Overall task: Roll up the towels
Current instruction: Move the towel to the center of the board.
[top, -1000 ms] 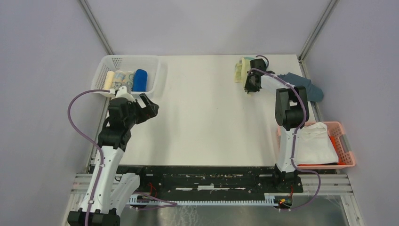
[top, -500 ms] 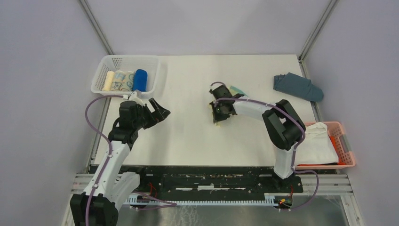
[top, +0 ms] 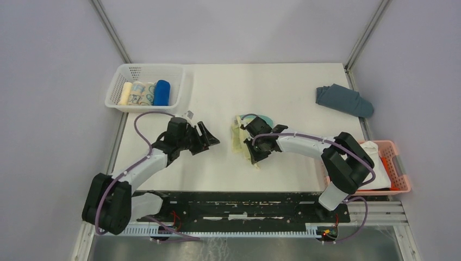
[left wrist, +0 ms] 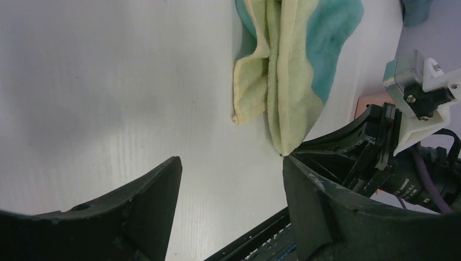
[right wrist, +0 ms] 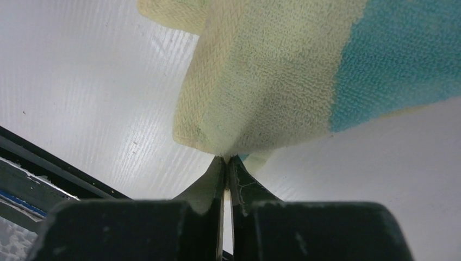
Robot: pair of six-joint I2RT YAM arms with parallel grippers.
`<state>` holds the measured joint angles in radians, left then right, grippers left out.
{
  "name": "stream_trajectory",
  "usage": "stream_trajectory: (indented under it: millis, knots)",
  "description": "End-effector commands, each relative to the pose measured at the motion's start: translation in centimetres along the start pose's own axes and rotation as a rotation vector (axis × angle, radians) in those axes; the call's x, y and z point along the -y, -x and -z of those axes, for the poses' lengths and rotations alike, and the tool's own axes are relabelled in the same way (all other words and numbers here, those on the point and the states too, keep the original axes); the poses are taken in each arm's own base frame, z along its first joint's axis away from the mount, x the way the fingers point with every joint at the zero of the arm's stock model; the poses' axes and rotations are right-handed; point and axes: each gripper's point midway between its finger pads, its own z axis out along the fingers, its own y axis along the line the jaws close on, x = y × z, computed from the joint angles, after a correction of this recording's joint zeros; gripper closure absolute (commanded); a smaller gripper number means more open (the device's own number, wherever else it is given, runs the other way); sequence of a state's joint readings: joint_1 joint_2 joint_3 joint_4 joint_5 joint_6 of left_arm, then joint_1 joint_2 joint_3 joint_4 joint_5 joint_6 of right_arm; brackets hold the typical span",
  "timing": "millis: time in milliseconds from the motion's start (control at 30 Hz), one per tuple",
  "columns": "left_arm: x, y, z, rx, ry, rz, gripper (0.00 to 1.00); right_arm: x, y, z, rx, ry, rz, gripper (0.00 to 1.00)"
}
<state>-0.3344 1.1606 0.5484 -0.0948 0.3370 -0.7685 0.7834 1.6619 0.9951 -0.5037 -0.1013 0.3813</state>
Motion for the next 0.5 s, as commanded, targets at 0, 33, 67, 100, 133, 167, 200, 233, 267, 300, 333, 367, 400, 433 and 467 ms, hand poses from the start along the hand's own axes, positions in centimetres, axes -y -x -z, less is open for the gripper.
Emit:
stream_trajectory:
  millis: [0,33,67,100,133,167,200,233,267,300,333,367,400,433,467]
  knots:
    - [4.6,0.6,-2.1,0.013,-0.159,0.038,0.27,-0.5,0.7,0.2,0.068,0.024,-0.019,0.90]
    - [5.2,0.2,-2.6,-0.005,-0.175,0.046,0.28,-0.5,0.8,0.1,0.076,0.027,-0.025,0.90]
    - [5.8,-0.2,-3.2,-0.025,-0.191,0.054,0.29,-0.6,0.9,0.0,0.085,0.031,-0.033,0.90]
    - [6.4,-0.7,-3.8,-0.042,-0.203,0.058,0.29,-0.6,1.0,-0.1,0.091,0.032,-0.039,0.90]
    - [6.9,-1.1,-4.4,-0.059,-0.213,0.062,0.29,-0.7,1.1,-0.1,0.101,0.034,-0.045,0.90]
    - [7.2,-1.9,-5.1,-0.088,-0.217,0.067,0.29,-0.7,1.2,-0.1,0.111,0.036,-0.050,0.90]
    - [7.6,-2.0,-5.4,-0.096,-0.224,0.073,0.29,-0.7,1.3,-0.1,0.118,0.036,-0.053,0.90]
    - [7.6,-2.7,-6.1,-0.121,-0.220,0.077,0.29,-0.6,1.3,-0.1,0.124,0.033,-0.057,0.90]
    - [7.8,-3.1,-6.5,-0.135,-0.225,0.082,0.29,-0.5,1.4,-0.1,0.133,0.032,-0.060,0.90]
    - [7.9,-3.4,-6.8,-0.146,-0.229,0.088,0.30,-0.5,1.4,-0.1,0.138,0.031,-0.061,0.90]
    - [8.0,-3.7,-7.1,-0.157,-0.230,0.096,0.32,-0.5,1.5,0.0,0.146,0.029,-0.066,0.90]
    - [8.1,-3.9,-7.3,-0.165,-0.234,0.098,0.33,-0.4,1.4,-0.1,0.149,0.025,-0.068,0.90]
    - [8.3,-4.0,-7.6,-0.170,-0.237,0.098,0.35,-0.3,1.4,-0.1,0.154,0.022,-0.071,0.90]
    - [8.3,-4.2,-7.8,-0.178,-0.236,0.099,0.36,-0.2,1.5,0.0,0.161,0.019,-0.075,0.90]
    - [8.4,-4.4,-8.1,-0.186,-0.235,0.098,0.38,-0.1,1.4,0.0,0.165,0.015,-0.080,0.90]
